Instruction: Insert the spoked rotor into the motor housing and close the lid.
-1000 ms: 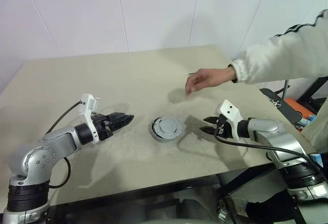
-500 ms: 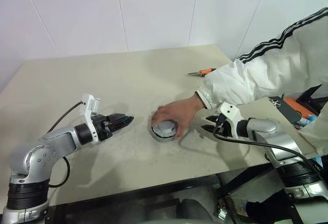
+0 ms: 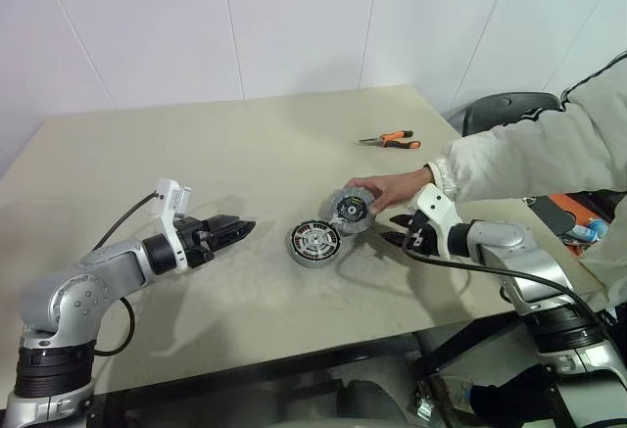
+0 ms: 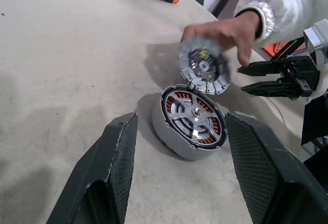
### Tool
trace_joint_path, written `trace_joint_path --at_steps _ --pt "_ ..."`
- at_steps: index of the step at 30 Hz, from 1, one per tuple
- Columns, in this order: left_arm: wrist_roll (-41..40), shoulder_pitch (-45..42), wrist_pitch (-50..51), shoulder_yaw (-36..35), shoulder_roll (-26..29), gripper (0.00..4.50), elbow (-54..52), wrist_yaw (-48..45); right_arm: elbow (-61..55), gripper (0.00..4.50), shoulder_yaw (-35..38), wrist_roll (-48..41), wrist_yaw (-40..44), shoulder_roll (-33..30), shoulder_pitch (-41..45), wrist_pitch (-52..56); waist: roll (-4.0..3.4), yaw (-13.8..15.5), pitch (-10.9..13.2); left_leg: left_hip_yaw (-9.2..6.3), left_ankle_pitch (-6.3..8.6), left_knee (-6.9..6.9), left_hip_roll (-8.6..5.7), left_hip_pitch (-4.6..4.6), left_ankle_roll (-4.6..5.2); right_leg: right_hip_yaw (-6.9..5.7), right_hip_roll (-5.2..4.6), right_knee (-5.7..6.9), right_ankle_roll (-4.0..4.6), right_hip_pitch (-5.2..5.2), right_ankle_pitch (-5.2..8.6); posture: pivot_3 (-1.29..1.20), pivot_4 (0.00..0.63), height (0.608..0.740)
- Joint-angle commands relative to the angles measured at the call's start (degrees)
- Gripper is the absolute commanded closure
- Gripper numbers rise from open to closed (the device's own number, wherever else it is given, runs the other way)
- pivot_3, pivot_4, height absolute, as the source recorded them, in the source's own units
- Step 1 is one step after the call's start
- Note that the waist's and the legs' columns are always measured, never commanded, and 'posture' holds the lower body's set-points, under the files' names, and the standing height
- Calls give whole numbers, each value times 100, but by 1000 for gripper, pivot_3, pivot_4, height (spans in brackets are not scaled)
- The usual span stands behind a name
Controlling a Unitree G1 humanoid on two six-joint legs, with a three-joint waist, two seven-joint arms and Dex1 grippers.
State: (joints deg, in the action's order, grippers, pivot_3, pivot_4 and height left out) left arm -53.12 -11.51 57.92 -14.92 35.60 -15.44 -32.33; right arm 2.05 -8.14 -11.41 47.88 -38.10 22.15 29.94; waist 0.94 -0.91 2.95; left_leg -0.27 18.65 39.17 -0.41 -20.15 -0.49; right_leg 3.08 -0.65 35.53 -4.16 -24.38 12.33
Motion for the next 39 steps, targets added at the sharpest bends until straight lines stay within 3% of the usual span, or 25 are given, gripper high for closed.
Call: trace_joint_path --at_steps 1,10,18,22,30,39 --pt "-19 -11 -99 -94 10 1616 -141 -34 -331 2420 98 -49 -46 75 30 100 0 1 0 0 0 0 0 0 0 0 0 0 0 0 0 0 0 740" --pt "-46 54 -98 -105 -45 1616 -234 -2 -639 2420 327 -516 -27 224 -41 960 1 4 -1 -1 0 1 0 1 0 0 0 3 0 0 0 0 0 740" --pt "52 77 -193 -55 -50 1616 -85 -144 -134 2420 2548 -2649 -952 1327 893 4748 0 -6 -1 0 0 3 1 7 0 2 0 16 1 -1 -1 0 0 740" --pt "95 95 -265 -23 -58 1616 -35 -205 380 2420 3766 -2919 -1593 1894 1380 6133 -1 9 -2 -2 0 3 2 12 0 -1 2 28 1 -1 -1 0 0 740" --pt "163 120 -302 4 -88 1616 -18 -242 1459 2420 4737 -3101 -2844 2406 1496 6256 -3 -46 -3 2 0 2 -2 4 0 1 -1 19 0 -2 -2 0 0 740" --pt "192 122 -307 43 -132 1616 -20 -245 1292 2420 4998 -2935 -3635 3232 1628 6175 -8 -189 -5 1 0 2 1 6 0 2 2 30 -2 -6 -1 0 0 740"
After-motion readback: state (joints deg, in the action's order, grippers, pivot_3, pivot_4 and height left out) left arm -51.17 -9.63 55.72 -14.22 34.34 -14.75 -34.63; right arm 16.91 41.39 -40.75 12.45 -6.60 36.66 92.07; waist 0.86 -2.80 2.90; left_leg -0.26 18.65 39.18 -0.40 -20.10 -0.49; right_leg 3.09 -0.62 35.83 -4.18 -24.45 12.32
